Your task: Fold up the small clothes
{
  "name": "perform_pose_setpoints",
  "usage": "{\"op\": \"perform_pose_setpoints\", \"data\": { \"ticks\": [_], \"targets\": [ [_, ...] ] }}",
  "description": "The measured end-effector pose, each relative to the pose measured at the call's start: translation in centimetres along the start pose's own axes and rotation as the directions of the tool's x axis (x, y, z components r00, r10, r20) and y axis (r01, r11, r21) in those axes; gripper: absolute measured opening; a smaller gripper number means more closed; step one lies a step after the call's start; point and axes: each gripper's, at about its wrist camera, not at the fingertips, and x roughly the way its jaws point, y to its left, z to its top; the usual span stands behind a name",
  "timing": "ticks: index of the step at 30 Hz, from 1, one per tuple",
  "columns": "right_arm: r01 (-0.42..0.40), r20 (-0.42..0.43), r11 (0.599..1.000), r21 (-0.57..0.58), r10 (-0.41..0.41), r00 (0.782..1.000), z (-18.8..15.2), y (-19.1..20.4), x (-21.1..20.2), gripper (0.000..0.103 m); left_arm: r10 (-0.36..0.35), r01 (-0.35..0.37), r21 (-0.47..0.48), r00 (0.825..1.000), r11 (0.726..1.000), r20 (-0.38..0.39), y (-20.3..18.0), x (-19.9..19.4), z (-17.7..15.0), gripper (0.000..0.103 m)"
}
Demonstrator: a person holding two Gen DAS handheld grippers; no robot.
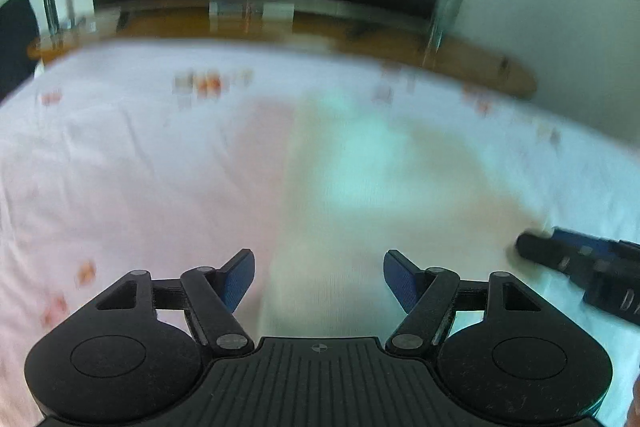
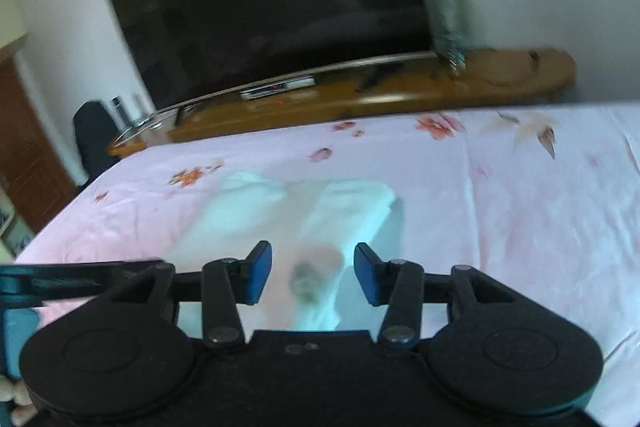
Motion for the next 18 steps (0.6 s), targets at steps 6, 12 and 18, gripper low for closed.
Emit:
{"op": "perform_pose_setpoints", "data": {
  "ticks": [6, 12, 18],
  "targets": [
    [0.024, -0.049, 0.997, 0.068, -0.020, 0.999, -2.5, 0.5, -4.8, 0.048, 0.042, -0.052, 0.101, 0.994, 0.994, 0.103, -1.4, -7.2, -0.8, 0.073],
    [0.066, 0.066, 0.993, 0.102, -0.073, 0.995, -3.6, 2.6, -15.5, 0.069, 0.031, -0.063, 0.122, 0.968, 0.991, 0.247, -0.9, -18.0, -2.2, 0.103],
    [0.138, 0.156, 0.988, 0.075, -0.149, 0.977, -5.1, 6.6, -23.6, 0.091, -0.016, -0.016, 0.114, 0.963, 0.993, 0.269, 0.0, -24.6, -4.8, 0.103]
  ]
}}
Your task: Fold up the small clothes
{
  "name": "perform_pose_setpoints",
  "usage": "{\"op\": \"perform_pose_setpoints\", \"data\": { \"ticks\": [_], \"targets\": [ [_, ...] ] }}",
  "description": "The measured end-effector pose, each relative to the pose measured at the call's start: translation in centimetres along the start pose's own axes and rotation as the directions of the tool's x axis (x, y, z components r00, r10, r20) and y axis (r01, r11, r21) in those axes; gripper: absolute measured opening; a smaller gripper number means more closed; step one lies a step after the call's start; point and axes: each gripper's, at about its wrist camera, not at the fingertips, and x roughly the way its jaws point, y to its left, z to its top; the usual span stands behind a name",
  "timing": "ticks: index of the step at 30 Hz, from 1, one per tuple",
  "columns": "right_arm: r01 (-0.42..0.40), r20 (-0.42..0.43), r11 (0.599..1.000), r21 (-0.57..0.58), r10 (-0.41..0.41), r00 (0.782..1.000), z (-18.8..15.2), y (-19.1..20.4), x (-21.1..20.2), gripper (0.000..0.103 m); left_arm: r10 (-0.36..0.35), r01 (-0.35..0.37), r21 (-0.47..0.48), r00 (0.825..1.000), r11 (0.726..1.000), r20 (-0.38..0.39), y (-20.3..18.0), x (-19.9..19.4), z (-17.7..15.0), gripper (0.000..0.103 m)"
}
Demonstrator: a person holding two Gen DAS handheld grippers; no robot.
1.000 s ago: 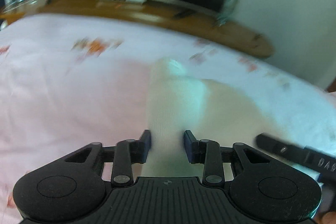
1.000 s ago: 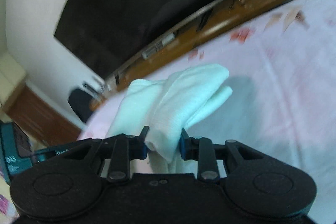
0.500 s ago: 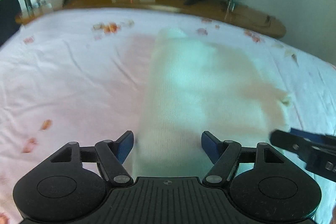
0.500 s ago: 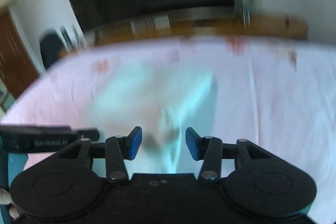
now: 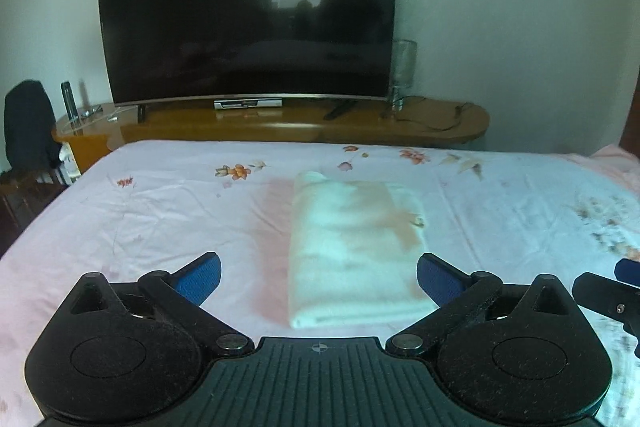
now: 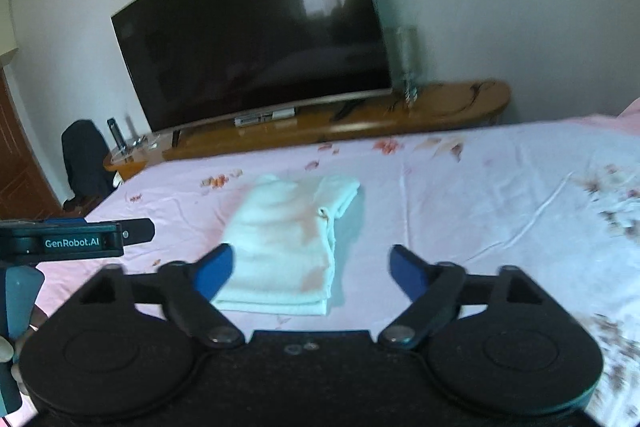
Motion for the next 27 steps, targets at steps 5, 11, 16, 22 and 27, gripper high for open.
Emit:
{"op": "perform_pose_setpoints", "data": {
  "ticks": [5, 11, 16, 22, 27],
  "targets": [
    [0.042, 0.041, 0.999, 0.026, -0.043, 0.998, -1.1, 1.1, -3.3, 0.096, 0.016, -0.017, 0.031, 0.999, 0.999, 0.032, 0.2, -3.9, -1.3, 0.103],
    [0.097, 0.074, 0.995, 0.017, -0.098, 0.992, -1.9, 2.6, -4.5, 0.102, 0.033, -0.034, 0.029, 0.998, 0.999, 0.049, 0.3, -6.4, -2.0, 0.103],
    [0.099, 0.088, 0.995, -0.003, -0.098, 0.991, -2.2, 3.4, -5.1, 0.102, 0.034, -0.035, 0.025, 0.999, 0.999, 0.042, 0.4, -7.0, -2.4, 0.103],
    [0.091, 0.093, 0.996, 0.001, -0.091, 0.992, -2.4, 3.5, -5.5, 0.102, 0.048, -0.049, 0.021, 0.998, 0.999, 0.037, 0.6, -7.0, -2.8, 0.103],
    [0.094, 0.091, 0.996, 0.000, -0.094, 0.991, -2.4, 3.5, -5.5, 0.102, 0.051, -0.051, 0.017, 0.999, 0.999, 0.020, 0.6, -6.8, -3.1, 0.103]
  ]
}}
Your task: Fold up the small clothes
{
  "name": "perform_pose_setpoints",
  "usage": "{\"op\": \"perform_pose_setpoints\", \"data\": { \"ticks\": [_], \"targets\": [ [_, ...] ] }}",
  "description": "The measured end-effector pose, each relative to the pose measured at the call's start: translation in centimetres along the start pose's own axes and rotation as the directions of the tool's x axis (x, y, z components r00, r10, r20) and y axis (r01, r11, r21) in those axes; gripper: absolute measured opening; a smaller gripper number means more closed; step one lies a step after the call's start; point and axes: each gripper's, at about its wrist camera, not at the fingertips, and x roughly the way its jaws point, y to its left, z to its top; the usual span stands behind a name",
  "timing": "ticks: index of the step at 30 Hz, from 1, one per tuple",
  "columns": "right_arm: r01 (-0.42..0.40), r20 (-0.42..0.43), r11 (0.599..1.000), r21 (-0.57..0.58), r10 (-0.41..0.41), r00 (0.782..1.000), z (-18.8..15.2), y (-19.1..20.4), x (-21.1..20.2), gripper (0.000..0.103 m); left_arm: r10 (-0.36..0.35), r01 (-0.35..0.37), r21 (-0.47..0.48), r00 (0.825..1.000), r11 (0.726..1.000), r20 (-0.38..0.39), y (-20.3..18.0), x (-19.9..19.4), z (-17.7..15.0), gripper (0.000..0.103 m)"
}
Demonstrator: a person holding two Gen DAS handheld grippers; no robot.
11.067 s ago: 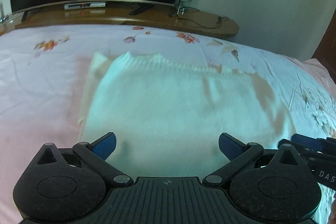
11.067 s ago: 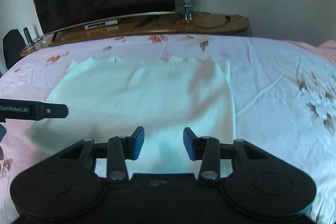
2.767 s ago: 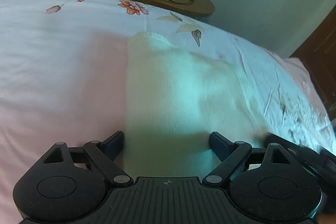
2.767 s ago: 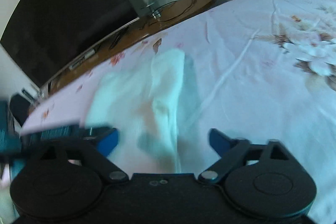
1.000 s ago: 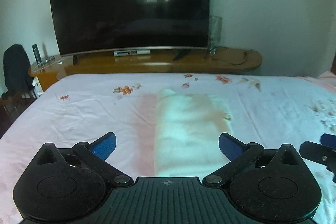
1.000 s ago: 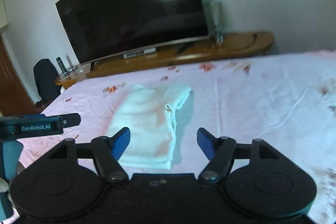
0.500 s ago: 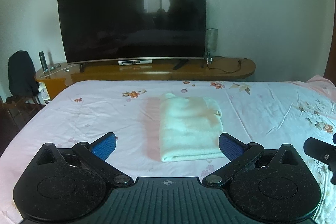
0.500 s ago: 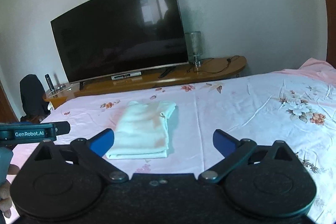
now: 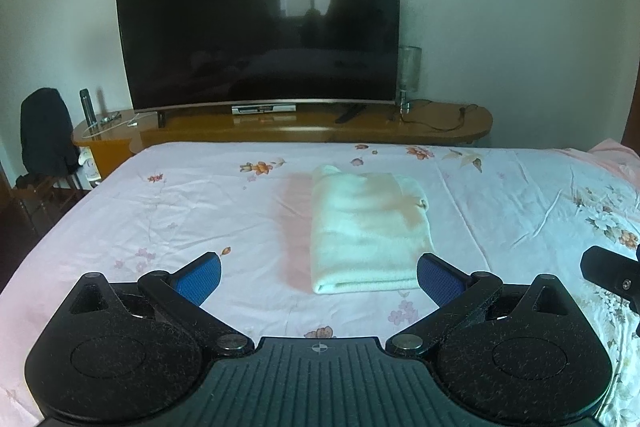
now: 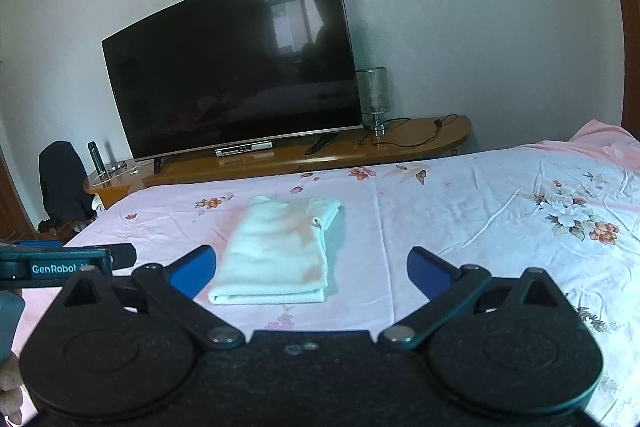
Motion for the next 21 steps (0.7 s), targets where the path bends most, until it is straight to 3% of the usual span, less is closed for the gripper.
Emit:
{"op": "perform_pose_setpoints", "data": {
  "ticks": [9, 21],
  "targets": [
    [0.036, -0.002, 0.999, -0.040, -0.036, 0.999, -0.1, 0.7, 0.2, 0.102, 0.047, -0.046, 0.020, 0.999, 0.999, -0.019, 0.0, 0.2, -0.2, 0.103],
    [0.031, -0.011, 0.998, -0.050, -0.031, 0.999, -0.2, 1.1, 0.6, 0.102, 0.041, -0.038, 0.048, 0.998, 0.998, -0.058, -0.2, 0.4, -0.4, 0.103]
  ]
}}
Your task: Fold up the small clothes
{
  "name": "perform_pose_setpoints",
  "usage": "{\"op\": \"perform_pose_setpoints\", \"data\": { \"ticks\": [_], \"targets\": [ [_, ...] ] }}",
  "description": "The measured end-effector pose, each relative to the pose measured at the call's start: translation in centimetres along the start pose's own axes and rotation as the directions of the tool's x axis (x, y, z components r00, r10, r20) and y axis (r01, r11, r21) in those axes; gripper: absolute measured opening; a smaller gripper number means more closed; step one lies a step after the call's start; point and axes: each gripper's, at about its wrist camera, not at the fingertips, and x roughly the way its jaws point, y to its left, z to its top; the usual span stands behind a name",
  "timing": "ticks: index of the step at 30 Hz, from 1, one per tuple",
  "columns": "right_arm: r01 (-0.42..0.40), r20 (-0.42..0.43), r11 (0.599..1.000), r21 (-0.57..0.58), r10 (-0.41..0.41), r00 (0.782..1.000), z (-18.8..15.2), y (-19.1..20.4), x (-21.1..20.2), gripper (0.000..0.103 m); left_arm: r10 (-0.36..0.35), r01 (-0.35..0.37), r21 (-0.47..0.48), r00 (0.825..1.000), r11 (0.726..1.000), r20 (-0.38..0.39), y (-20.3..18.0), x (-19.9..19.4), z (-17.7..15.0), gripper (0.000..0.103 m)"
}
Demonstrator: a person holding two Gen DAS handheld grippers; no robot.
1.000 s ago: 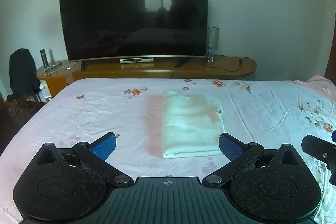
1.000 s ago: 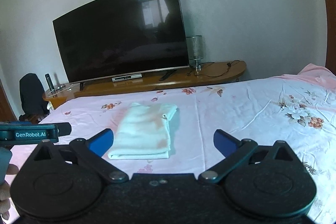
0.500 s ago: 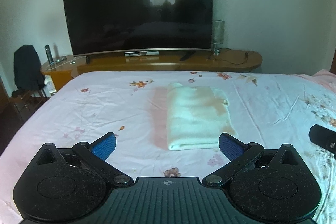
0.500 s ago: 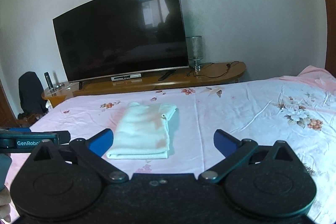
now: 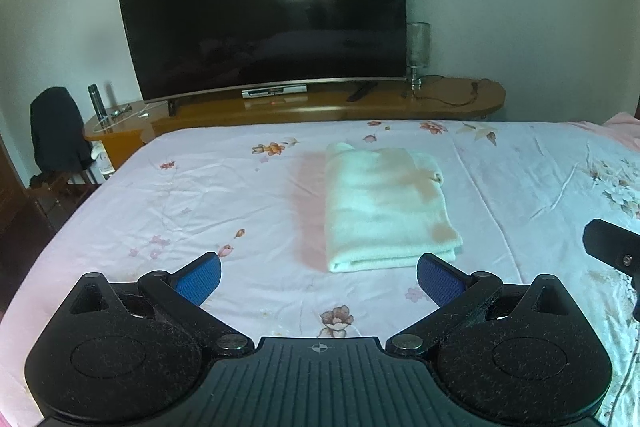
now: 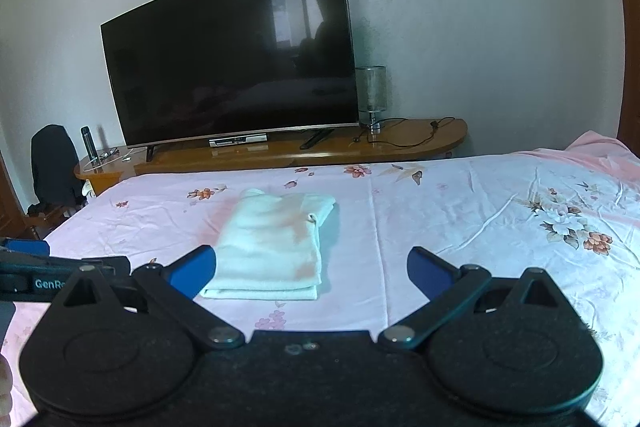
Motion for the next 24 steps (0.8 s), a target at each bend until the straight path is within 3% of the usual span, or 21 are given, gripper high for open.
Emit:
{"op": "perform_pose_setpoints", "data": {
  "ticks": [11, 19, 22, 24],
  "targets": [
    [-0.007, -0.007, 1.000, 0.000, 0.007, 1.000, -0.1, -0.6, 0.2, 0.102, -0.072, 0.072, -0.006, 0.997, 0.997, -0.012, -0.8, 0.4, 0.1, 0.103],
    [0.005, -0.012, 1.000, 0.007, -0.005, 1.000, -0.1, -1.7, 0.5, 0.102, -0.152, 0.152, 0.009, 0.987, 0.988, 0.045, -1.6, 0.3, 0.2, 0.103],
    [0.005, -0.017, 1.000, 0.006, -0.005, 1.000, -0.2, -2.0, 0.7, 0.102, -0.160, 0.160, 0.012, 0.986, 0.987, 0.052, -2.0, 0.2, 0.3, 0.103],
    [0.009, -0.020, 1.000, 0.007, -0.009, 1.000, -0.2, -2.2, 0.8, 0.102, -0.130, 0.128, 0.035, 0.990, 0.991, 0.063, -2.5, 0.1, 0.4, 0.103]
  ]
}}
